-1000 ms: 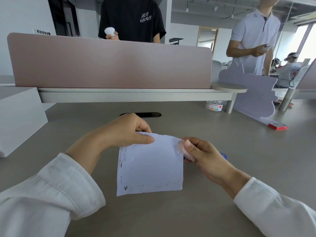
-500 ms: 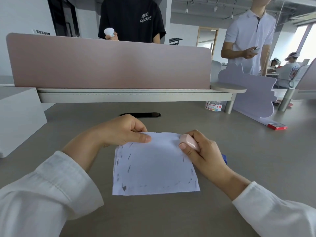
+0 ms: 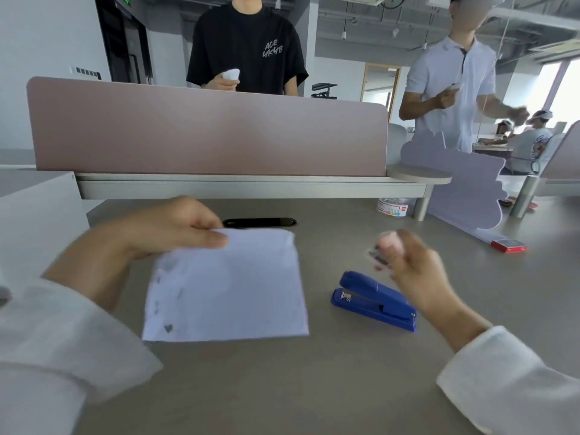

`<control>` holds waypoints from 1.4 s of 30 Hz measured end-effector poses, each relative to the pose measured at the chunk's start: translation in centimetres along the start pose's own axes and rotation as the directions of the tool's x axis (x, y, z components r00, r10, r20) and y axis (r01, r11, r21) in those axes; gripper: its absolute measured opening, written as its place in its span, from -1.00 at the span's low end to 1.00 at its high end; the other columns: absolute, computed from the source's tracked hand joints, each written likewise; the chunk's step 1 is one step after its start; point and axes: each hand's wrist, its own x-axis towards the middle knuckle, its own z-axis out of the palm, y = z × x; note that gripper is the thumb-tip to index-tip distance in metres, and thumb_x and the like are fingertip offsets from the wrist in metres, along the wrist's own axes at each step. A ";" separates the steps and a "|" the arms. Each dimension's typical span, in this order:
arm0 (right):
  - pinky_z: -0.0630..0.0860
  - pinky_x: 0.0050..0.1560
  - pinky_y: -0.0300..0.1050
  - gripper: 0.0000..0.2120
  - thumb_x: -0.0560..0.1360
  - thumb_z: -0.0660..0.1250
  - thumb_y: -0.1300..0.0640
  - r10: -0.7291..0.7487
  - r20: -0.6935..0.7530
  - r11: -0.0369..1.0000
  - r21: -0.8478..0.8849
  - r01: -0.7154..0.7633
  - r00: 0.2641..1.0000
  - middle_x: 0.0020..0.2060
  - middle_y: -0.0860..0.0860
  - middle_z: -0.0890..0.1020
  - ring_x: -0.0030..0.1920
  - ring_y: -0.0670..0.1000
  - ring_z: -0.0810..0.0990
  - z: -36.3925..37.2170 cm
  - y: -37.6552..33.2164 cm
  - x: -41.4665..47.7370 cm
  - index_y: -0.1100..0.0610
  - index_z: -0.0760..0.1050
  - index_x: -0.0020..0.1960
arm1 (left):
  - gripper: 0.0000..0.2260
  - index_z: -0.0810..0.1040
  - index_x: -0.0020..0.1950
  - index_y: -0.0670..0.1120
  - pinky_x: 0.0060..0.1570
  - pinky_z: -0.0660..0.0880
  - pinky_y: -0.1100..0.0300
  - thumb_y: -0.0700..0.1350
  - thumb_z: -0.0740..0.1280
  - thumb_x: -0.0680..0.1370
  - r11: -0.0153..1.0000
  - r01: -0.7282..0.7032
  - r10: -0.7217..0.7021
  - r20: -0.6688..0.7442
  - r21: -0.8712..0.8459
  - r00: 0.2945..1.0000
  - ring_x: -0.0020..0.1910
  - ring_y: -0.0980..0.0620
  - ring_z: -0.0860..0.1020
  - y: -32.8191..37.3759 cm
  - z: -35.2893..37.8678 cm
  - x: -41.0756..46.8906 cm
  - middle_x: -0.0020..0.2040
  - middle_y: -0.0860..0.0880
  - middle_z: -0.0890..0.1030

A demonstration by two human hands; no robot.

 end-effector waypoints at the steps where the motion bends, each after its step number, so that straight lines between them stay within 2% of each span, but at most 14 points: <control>1: 0.43 -0.31 -0.21 -0.85 0.56 0.16 0.04 0.001 -0.059 1.000 0.018 0.000 0.998 -0.29 -0.01 0.64 -0.47 -0.19 0.51 -0.8 -0.2 0.6 0.05 0.43 -0.15 | -0.46 0.61 -0.40 -0.07 -0.51 0.36 0.39 0.36 0.46 -0.05 0.999 0.010 -0.012 -0.049 -0.042 0.999 -0.53 0.16 0.45 -0.5 -0.8 -0.1 -0.50 0.04 0.54; 2: 0.43 -0.34 -0.18 -0.80 0.56 0.13 0.02 -0.007 -0.049 0.999 0.043 0.009 0.999 -0.28 0.03 0.64 -0.48 -0.15 0.47 -0.9 -0.5 0.8 0.12 0.43 -0.09 | -0.50 0.62 -0.39 -0.07 -0.51 0.39 0.38 0.31 0.49 -0.06 0.997 0.022 -0.026 -0.053 -0.075 0.998 -0.52 0.14 0.47 -0.9 -0.9 -0.1 -0.49 0.03 0.57; 4: 0.41 -0.39 -0.22 -0.68 0.55 0.11 -0.06 -0.019 0.094 0.984 0.180 0.001 0.995 -0.27 0.03 0.63 -0.46 -0.10 0.45 0.2 -1.0 0.4 0.20 0.42 0.01 | -0.68 0.62 -0.41 -0.04 -0.49 0.41 0.38 0.18 0.44 0.05 0.991 0.046 -0.042 0.035 -0.124 0.999 -0.51 0.13 0.51 -0.5 0.3 0.5 -0.48 0.04 0.60; 6: 0.40 -0.40 -0.24 -0.56 0.46 0.17 -0.24 -0.018 0.248 0.928 0.364 -0.076 0.968 -0.26 0.03 0.64 -0.42 -0.08 0.45 1.5 -1.1 -0.5 0.13 0.46 0.04 | -0.72 0.62 -0.42 -0.02 -0.49 0.41 0.38 0.16 0.45 0.07 0.990 0.037 -0.024 0.096 -0.136 0.995 -0.51 0.17 0.53 0.2 1.3 0.9 -0.49 0.06 0.61; 8: 0.43 -0.38 -0.25 -0.47 0.33 0.26 -0.37 -0.049 0.343 0.861 0.491 -0.134 0.938 -0.23 0.03 0.65 -0.39 -0.06 0.47 1.6 -0.6 -0.9 0.06 0.51 0.01 | -0.59 0.62 -0.41 -0.02 -0.50 0.42 0.39 0.26 0.52 -0.04 0.987 0.005 0.014 0.118 -0.158 0.993 -0.51 0.17 0.54 0.3 1.6 1.2 -0.47 0.05 0.63; 10: 0.44 -0.36 -0.25 -0.47 0.31 0.29 -0.35 -0.094 0.397 0.810 0.564 -0.162 0.913 -0.22 0.04 0.64 -0.36 -0.04 0.48 1.3 -0.1 -0.8 0.07 0.53 -0.01 | -0.50 0.63 -0.39 -0.03 -0.49 0.43 0.37 0.35 0.49 -0.04 0.979 -0.005 0.033 0.138 -0.202 0.990 -0.50 0.16 0.56 0.3 1.7 1.4 -0.46 0.04 0.64; 14: 0.44 -0.31 -0.24 -0.49 0.34 0.28 -0.33 -0.139 0.426 0.816 0.561 -0.141 0.894 -0.30 0.07 0.56 -0.33 0.03 0.44 1.2 -0.2 -1.0 0.13 0.54 -0.08 | -0.55 0.63 -0.40 -0.01 -0.50 0.42 0.39 0.34 0.49 0.01 0.967 -0.062 0.112 0.193 -0.246 0.975 -0.51 0.17 0.55 1.0 2.3 1.5 -0.46 0.04 0.63; 19: 0.44 -0.32 -0.26 -0.49 0.34 0.31 -0.30 -0.155 0.436 0.791 0.592 -0.153 0.887 -0.30 -0.02 0.59 -0.36 -0.02 0.47 1.3 -0.2 -1.2 0.16 0.51 -0.07 | -0.56 0.64 -0.37 0.01 -0.47 0.42 0.37 0.35 0.47 0.04 0.974 -0.082 0.123 0.192 -0.211 0.974 -0.48 0.17 0.55 1.2 2.6 1.5 -0.44 0.05 0.64; 22: 0.46 -0.32 -0.25 -0.50 0.30 0.35 -0.30 -0.141 0.447 0.767 0.614 -0.189 0.883 -0.29 0.02 0.57 -0.36 -0.01 0.47 1.6 -0.1 -1.3 0.13 0.54 -0.08 | -0.61 0.64 -0.37 0.03 -0.44 0.42 0.32 0.30 0.49 0.04 0.983 -0.069 0.101 0.193 -0.170 0.976 -0.48 0.16 0.54 1.0 2.8 1.6 -0.44 0.07 0.64; 28: 0.45 -0.43 -0.25 -0.41 0.22 0.40 -0.31 -0.091 0.506 0.681 0.660 -0.317 0.858 -0.33 -0.01 0.64 -0.41 -0.03 0.53 2.4 0.0 -1.4 0.15 0.55 -0.01 | -0.53 0.64 -0.36 0.03 -0.45 0.43 0.37 0.38 0.45 0.01 0.985 -0.045 0.081 0.217 -0.166 0.973 -0.46 0.17 0.56 0.8 2.7 1.7 -0.43 0.07 0.65; 32: 0.38 -0.51 -0.29 -0.44 0.18 0.40 -0.33 -0.076 0.530 0.623 0.686 -0.375 0.845 -0.41 -0.02 0.62 -0.50 -0.06 0.50 3.0 0.0 -1.4 0.11 0.61 -0.09 | -0.53 0.65 -0.35 0.03 -0.44 0.44 0.37 0.38 0.45 0.02 0.986 -0.047 0.084 0.232 -0.161 0.969 -0.45 0.16 0.57 0.6 2.6 1.6 -0.42 0.07 0.66; 36: 0.38 -0.50 -0.29 -0.48 0.09 0.45 -0.24 -0.092 0.546 0.566 0.717 -0.408 0.833 -0.39 0.07 0.62 -0.50 -0.02 0.49 2.9 0.1 -1.2 0.16 0.63 -0.16 | -0.54 0.65 -0.34 0.03 -0.45 0.43 0.38 0.37 0.45 0.04 0.990 -0.027 0.065 0.278 -0.138 0.958 -0.46 0.16 0.57 0.5 2.4 1.6 -0.42 0.07 0.66; 38: 0.38 -0.50 -0.28 -0.46 0.04 0.45 -0.23 -0.092 0.553 0.572 0.710 -0.411 0.828 -0.40 0.11 0.61 -0.49 0.00 0.49 2.7 0.1 -1.2 0.18 0.64 -0.19 | -0.54 0.65 -0.33 0.04 -0.43 0.45 0.37 0.38 0.45 0.04 0.994 -0.011 0.047 0.315 -0.113 0.948 -0.44 0.15 0.58 0.4 2.4 1.5 -0.39 0.06 0.67; 42: 0.35 -0.52 -0.30 -0.52 0.00 0.42 -0.22 -0.122 0.545 0.609 0.701 -0.371 0.830 -0.49 0.05 0.57 -0.52 -0.03 0.47 2.6 -0.2 -1.3 0.15 0.61 -0.29 | -0.55 0.65 -0.33 0.05 -0.41 0.45 0.37 0.39 0.44 0.06 0.998 0.016 0.010 0.369 -0.068 0.929 -0.43 0.15 0.57 0.2 2.5 1.5 -0.39 0.08 0.67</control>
